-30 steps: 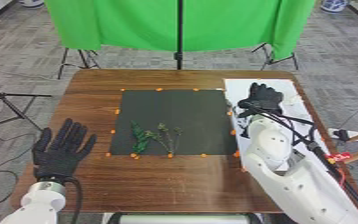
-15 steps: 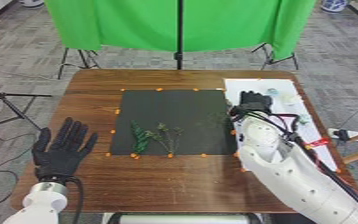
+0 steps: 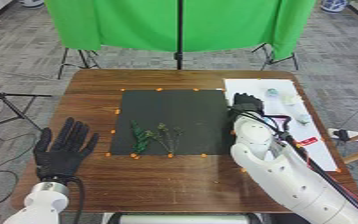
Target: Arrange flowers
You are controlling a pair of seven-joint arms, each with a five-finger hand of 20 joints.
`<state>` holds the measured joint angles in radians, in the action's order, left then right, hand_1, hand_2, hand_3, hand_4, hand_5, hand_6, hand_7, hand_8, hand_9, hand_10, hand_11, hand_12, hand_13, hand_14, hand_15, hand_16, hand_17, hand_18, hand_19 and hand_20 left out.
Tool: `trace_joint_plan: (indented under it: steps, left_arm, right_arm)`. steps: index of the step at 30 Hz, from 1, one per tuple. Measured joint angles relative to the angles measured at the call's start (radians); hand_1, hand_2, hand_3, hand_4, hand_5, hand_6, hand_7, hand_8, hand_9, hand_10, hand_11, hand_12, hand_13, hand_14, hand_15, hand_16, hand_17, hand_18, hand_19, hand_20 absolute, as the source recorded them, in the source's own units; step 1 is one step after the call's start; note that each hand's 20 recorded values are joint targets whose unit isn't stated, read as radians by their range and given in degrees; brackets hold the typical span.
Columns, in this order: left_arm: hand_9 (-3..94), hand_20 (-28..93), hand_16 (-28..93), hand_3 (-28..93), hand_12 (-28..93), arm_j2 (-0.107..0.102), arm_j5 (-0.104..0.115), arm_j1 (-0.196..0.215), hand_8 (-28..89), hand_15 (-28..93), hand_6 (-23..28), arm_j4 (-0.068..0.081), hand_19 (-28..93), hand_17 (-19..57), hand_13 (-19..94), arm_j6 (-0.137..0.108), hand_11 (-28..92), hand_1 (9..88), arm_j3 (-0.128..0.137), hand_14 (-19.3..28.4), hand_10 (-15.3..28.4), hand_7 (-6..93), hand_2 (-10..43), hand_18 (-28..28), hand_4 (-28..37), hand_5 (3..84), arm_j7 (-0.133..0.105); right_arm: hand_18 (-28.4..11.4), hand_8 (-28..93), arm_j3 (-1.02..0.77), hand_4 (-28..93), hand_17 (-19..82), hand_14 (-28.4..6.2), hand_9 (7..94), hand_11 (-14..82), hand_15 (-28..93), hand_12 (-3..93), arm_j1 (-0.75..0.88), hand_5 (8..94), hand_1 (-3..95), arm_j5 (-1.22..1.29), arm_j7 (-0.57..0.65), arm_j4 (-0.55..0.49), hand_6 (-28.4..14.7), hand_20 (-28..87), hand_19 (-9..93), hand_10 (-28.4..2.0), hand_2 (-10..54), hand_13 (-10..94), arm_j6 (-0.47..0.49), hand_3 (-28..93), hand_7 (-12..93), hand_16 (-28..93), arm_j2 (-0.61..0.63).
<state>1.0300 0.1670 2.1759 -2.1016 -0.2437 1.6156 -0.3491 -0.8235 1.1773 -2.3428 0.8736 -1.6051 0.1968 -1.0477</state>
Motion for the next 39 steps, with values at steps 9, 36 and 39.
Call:
trace_joint_plan:
  steps: [9,36,39]
  left_arm:
    - [42.5,19,-4,77,14,0.000,-0.001,-0.003,-10,47,6.8,0.000,37,-4.2,34,-0.003,26,26.2,-0.001,15.3,15.1,18.3,8.8,14.9,-28.3,48.2,0.009]
    - [42.8,19,-4,77,13,0.000,0.001,0.019,-10,48,6.4,-0.009,38,-4.4,34,-0.011,26,26.6,0.016,15.3,15.1,17.0,9.2,14.9,-28.3,48.4,-0.002]
    - [42.8,19,-4,77,13,0.000,0.001,0.019,-10,48,6.5,-0.009,38,-4.4,34,-0.013,26,26.6,0.017,15.4,15.1,17.2,9.4,14.9,-28.3,48.5,-0.002]
  right_arm:
    - [-24.0,19,0.007,-25,44,-4.8,88.1,12.0,52,45.8,0.012,72.5,65.8,-0.015,-0.014,0.017,-0.7,39,93,-9.0,-9.5,74,-0.090,69,39,52,-0.002]
    - [-25.0,24,0.009,-17,46,-7.0,90.3,10.8,53,45.9,0.082,78.8,61.8,-0.056,-0.052,-0.209,-1.3,40,93,-10.1,-9.5,76,-0.309,65,31,53,0.144]
    - [-26.0,21,0.002,-13,46,-11.2,86.3,21.7,56,27.0,0.077,76.6,44.7,-0.051,-0.053,-0.233,-4.9,40,93,-15.4,-9.5,76,-0.285,63,23,40,0.144]
